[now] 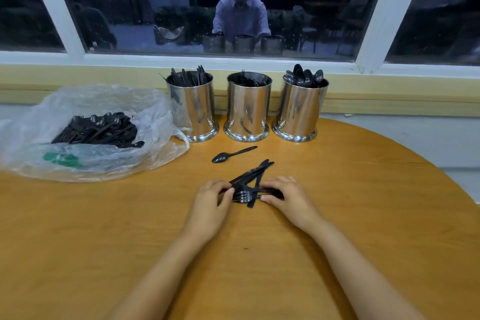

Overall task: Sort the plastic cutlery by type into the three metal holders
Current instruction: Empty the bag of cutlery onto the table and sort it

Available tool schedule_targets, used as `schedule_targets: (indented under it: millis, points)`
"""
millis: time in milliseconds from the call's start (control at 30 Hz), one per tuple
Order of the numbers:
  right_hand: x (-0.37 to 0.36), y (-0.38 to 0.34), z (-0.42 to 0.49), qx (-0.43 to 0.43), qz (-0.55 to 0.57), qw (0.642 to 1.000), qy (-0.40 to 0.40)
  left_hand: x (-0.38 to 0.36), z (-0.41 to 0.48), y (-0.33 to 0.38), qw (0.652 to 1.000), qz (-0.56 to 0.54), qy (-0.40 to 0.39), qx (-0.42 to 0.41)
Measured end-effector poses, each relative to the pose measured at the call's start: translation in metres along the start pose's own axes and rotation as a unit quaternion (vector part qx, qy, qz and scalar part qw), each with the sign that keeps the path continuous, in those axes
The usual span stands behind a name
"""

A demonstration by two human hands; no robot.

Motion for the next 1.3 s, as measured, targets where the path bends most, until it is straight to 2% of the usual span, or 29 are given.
schedule_targets:
  millis: [133,233,467,567,700,833,1033,1133,1300]
  points:
    - [0.021,0.005,0.020,0.005,0.024,0.999,0.038,0.029,0.026,-0.009,0.999,0.002,0.047,-0.005]
    - [0.033,0.012,0.042,0.000,0.012,0.998,0.061,0.038,0.062,-0.010,0.998,0.033,0.052,-0.016]
    - [0.005,0.005,0.081,0.051,-0.055,0.997,-0.034,-0.004,0.123,-0.018,0.993,0.092,-0.063,-0.033]
    - [0.009,0.010,0.086,0.058,-0.063,0.996,-0.014,-0.010,0.131,-0.016,0.991,0.092,-0.082,-0.043]
    - [0.019,0.020,0.083,0.069,-0.072,0.995,0.012,-0.001,0.126,-0.004,0.995,0.059,-0.053,-0.060]
    - [0.021,0.025,0.075,0.079,-0.077,0.993,0.030,-0.020,0.101,0.008,0.988,0.058,-0.118,-0.085]
    - [0.036,0.019,0.058,0.083,-0.028,0.991,0.102,-0.019,0.089,0.004,0.991,0.073,-0.056,-0.094]
    - [0.035,0.023,0.058,0.065,-0.036,0.992,0.098,-0.015,0.087,0.000,0.992,0.079,-0.020,-0.094]
    - [0.028,0.030,0.062,0.047,-0.096,0.992,0.067,0.029,0.083,-0.023,0.991,0.005,0.130,-0.021]
Point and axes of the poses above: each hand's wrist, its own z-axis towards the middle knuckle, its own x-axis out of the back of the hand, y = z × x, the point moved 10 cm from there along z, towards the middle knuckle, and after that the axes turned 5 degrees about -x, right-handed, at the moved point
